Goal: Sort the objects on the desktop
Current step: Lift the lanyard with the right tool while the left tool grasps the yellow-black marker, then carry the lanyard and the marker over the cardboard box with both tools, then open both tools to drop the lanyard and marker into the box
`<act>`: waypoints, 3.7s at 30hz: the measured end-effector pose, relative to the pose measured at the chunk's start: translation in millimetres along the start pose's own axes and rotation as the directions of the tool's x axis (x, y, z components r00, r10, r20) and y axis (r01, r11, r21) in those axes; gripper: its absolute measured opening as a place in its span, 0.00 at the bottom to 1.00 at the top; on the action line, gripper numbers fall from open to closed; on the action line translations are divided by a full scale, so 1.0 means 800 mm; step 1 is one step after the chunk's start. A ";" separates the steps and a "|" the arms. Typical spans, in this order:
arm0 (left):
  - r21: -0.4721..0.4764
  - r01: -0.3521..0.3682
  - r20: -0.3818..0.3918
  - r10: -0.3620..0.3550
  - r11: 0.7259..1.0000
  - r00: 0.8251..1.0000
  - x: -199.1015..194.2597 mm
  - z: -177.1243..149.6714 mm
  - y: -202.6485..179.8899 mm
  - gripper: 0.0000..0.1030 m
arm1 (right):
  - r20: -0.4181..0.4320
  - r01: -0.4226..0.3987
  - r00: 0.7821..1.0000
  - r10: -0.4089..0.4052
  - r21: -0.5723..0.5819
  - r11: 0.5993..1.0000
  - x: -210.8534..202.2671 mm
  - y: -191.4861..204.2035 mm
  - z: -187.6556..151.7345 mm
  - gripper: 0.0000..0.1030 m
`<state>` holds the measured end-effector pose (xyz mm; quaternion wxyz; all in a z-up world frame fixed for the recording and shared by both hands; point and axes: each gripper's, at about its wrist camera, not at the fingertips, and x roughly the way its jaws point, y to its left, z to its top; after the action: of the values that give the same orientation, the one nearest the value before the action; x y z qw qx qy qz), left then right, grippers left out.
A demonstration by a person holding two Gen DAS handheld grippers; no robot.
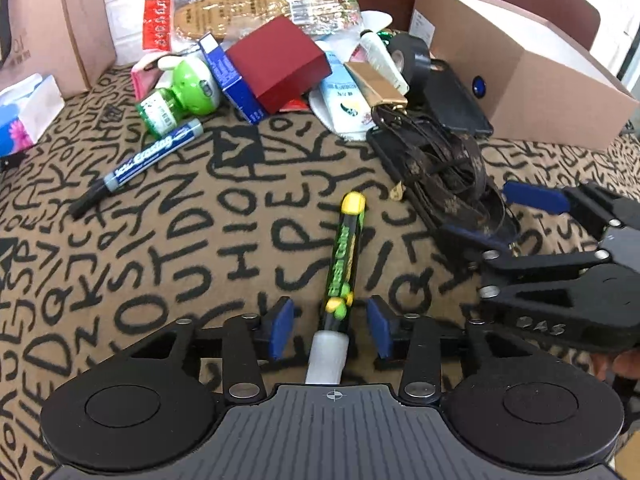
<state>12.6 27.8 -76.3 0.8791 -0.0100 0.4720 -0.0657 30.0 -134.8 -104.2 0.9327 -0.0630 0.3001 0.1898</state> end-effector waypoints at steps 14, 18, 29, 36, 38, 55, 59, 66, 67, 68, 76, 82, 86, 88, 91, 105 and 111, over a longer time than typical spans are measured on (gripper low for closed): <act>0.043 0.022 0.006 -0.022 0.999 1.000 0.021 0.020 -0.024 0.38 | -0.085 0.009 0.996 -0.004 0.060 0.998 -0.005 -0.023 -0.019 0.75; 0.045 0.042 0.003 -0.042 0.998 0.999 0.021 0.021 -0.024 0.46 | -0.113 0.008 0.994 0.001 0.077 0.997 -0.025 -0.033 -0.029 0.76; 0.161 -0.018 -0.013 0.020 0.987 1.000 0.020 0.015 -0.038 0.21 | -0.099 0.035 0.995 -0.029 0.053 0.998 0.004 -0.024 -0.016 0.76; 0.089 0.016 -0.037 -0.013 0.996 0.999 0.015 0.024 -0.038 0.10 | -0.101 0.023 0.995 -0.012 0.102 0.995 -0.015 -0.035 -0.021 0.74; 0.070 0.044 -0.042 -0.041 0.997 0.998 0.012 0.027 -0.041 0.10 | -0.097 0.016 0.995 -0.004 0.123 0.992 -0.023 -0.039 -0.024 0.74; 0.139 0.247 0.125 -0.264 0.959 0.956 -0.062 0.151 -0.135 0.11 | 0.134 0.073 0.986 -0.102 0.203 0.976 -0.142 -0.111 0.018 0.74; 0.169 0.252 0.153 -0.277 0.953 0.948 -0.068 0.195 -0.168 0.11 | 0.177 0.117 0.972 -0.154 0.201 0.972 -0.155 -0.137 0.039 0.74; 0.156 0.322 0.164 -0.346 0.934 0.924 -0.073 0.280 -0.213 0.11 | 0.226 0.191 0.944 -0.239 0.215 0.958 -0.161 -0.193 0.079 0.74; 0.152 0.325 0.163 -0.348 0.934 0.923 -0.070 0.293 -0.220 0.11 | 0.230 0.202 0.940 -0.251 0.217 0.955 -0.161 -0.201 0.086 0.74; 0.151 0.327 0.159 -0.350 0.933 0.923 -0.067 0.304 -0.227 0.11 | 0.234 0.215 0.935 -0.265 0.220 0.952 -0.160 -0.209 0.094 0.74; 0.132 0.306 0.100 -0.320 0.943 0.942 -0.003 0.372 -0.281 0.11 | 0.179 0.337 0.913 -0.366 0.170 0.926 -0.119 -0.272 0.135 0.74; 0.081 0.303 0.014 -0.305 0.949 0.952 0.075 0.400 -0.302 0.11 | 0.057 0.392 0.915 -0.400 0.113 0.913 -0.052 -0.308 0.143 0.74; 0.085 0.276 -0.022 -0.275 0.957 0.961 0.119 0.409 -0.315 0.11 | -0.024 0.402 0.916 -0.401 0.089 0.911 -0.010 -0.327 0.143 0.74; 0.081 0.275 -0.042 -0.272 0.958 0.961 0.137 0.413 -0.318 0.11 | -0.056 0.406 0.914 -0.403 0.072 0.911 0.005 -0.334 0.139 0.74; 0.077 0.279 -0.065 -0.275 0.957 0.959 0.158 0.417 -0.324 0.11 | -0.093 0.411 0.910 -0.405 0.048 0.911 0.023 -0.342 0.136 0.74; 0.098 0.289 -0.022 -0.288 0.952 0.957 0.180 0.417 -0.330 0.88 | -0.161 0.404 0.904 -0.395 0.022 0.915 0.059 -0.365 0.142 0.74; 0.080 0.296 0.038 -0.299 0.952 0.953 0.159 0.409 -0.319 0.99 | -0.080 0.424 0.902 -0.424 -0.006 0.905 0.036 -0.356 0.142 0.92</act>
<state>326.8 -255.6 20.1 0.8704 -0.0505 0.4404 -0.2143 224.4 -361.5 -27.7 0.9393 -0.1290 0.3171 -0.0218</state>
